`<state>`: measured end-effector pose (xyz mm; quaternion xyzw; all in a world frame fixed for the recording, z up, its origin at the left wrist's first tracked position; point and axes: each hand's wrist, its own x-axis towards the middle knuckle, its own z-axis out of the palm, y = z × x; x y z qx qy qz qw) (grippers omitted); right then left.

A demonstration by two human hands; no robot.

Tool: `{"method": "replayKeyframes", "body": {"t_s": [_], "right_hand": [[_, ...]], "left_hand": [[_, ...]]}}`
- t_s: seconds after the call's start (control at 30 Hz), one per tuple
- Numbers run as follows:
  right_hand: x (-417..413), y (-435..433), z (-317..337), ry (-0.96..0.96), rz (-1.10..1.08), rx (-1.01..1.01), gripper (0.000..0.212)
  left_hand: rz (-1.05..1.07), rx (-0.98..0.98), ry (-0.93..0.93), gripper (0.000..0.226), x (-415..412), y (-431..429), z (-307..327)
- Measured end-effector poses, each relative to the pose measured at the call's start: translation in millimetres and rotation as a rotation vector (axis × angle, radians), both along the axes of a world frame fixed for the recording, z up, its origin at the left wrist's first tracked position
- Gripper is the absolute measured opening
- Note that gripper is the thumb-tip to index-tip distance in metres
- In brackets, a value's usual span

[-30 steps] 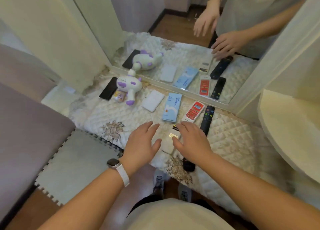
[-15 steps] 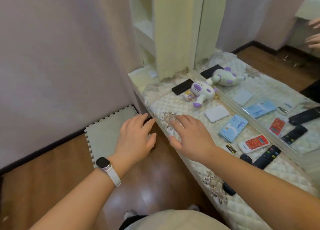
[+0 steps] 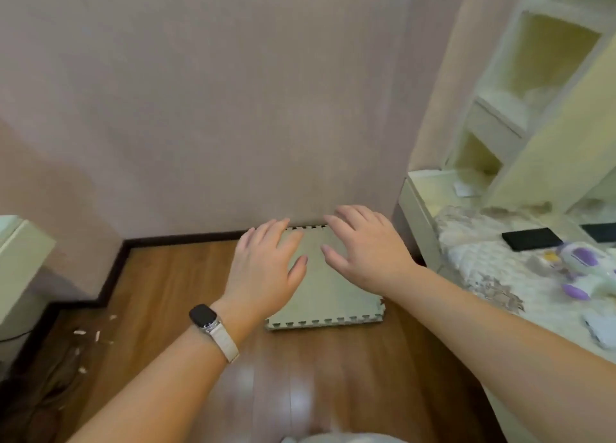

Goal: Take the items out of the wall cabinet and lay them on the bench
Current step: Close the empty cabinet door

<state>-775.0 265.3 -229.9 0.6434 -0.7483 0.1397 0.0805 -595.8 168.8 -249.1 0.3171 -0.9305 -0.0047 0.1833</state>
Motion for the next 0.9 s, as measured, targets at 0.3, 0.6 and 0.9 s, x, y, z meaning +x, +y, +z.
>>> {"method": "replayKeyframes", "body": {"t_s": [0.3,0.6,0.9], "right_hand": [[127,-137,18,0.017,0.366,-0.09,0.052],[207,-244,17,0.001,0.651,-0.115,0.053],[225,-392,22,-0.036,0.805,-0.102,0.055]], "left_hand": [[0.388,-0.049,0.0,0.044,163,-73,26],[0.688,-0.024,-0.073,0.047,249,-111,37],[0.888,-0.018,-0.126,0.05,262,-225,42]]}}
